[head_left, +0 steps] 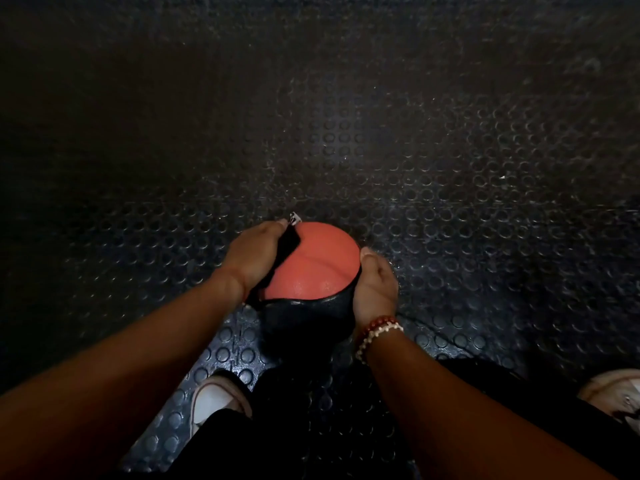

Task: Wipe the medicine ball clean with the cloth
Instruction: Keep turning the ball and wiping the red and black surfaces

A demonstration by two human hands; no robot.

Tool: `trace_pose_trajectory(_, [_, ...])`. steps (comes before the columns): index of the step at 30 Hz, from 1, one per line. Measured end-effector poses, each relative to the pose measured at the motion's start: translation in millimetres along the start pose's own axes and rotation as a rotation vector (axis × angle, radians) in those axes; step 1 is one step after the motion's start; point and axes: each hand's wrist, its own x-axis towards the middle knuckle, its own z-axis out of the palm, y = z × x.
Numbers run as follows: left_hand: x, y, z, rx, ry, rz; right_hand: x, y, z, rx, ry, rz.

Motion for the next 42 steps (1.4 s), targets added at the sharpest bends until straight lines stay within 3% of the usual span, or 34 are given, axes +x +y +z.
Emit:
trace_pose_trajectory(3, [-29.3,-0.7,5.9,0.275,0.142,0.393,3.0,-0.3,2.9,-0.026,-0.02,-0.019])
trace_pose_trajectory(6, [-35.8,13.6,13.9,0.608,0.075,0.679,-1.4,0.8,5.0,-0.048,-0.012,-0.017])
trace_pose_trajectory(10, [-10.6,37.9,19.1,0.699,-0.022,0.62,-0.7,-4.0,3.2,0.017,0.041,0.022])
trace_pose_trajectory(12, [6.8,47.8,18.2,0.606,-0.063,0.456,0.9,-4.3,2.9,0.031,0.052,0.047])
trace_pose_trajectory(16, [23.8,26.5,5.1,0.145,-0.104,0.031,0.6,-1.7,0.5,0.029,0.04,0.052])
trace_pose_trajectory(18, [12.1,4.9,0.7,-0.123,-0.038,-0.058,2.2,-2.2,-1.8,0.016,0.029,0.041])
trace_pose_trajectory(20, [-7.9,-13.6,4.5,-0.111,0.093,0.04,5.8,-2.2,-1.5,0.014,0.012,0.061])
trace_pose_trajectory(23, [-41.7,-17.4,13.8,0.09,0.204,0.327,8.4,-1.3,1.3,0.013,0.016,0.099])
trace_pose_trajectory(26, [-40.9,-1.1,17.2,0.443,0.134,0.592,7.2,-0.6,1.3,0.013,0.06,0.06])
trace_pose_trajectory(28, [-25.1,17.4,15.3,0.625,0.038,0.644,3.5,1.5,0.3,0.016,0.075,0.06])
trace_pose_trajectory(31, [-9.1,44.4,20.8,0.759,-0.09,0.59,1.2,1.5,-0.3,0.052,0.093,0.08])
trace_pose_trajectory(34, [3.7,70.4,21.8,0.727,-0.14,0.408,2.2,-6.2,-0.4,0.032,0.091,0.062])
trace_pose_trajectory(38, [23.4,69.9,10.3,0.533,-0.199,0.039,-6.2,-6.0,1.4,0.015,0.069,0.058])
trace_pose_trajectory(40, [19.6,58.6,0.4,0.274,-0.162,-0.12,-8.8,-5.4,1.4,0.007,0.049,0.058])
trace_pose_trajectory(42, [18.6,44.7,-4.4,0.149,-0.127,-0.14,-7.8,-8.0,2.1,-0.002,0.028,0.052])
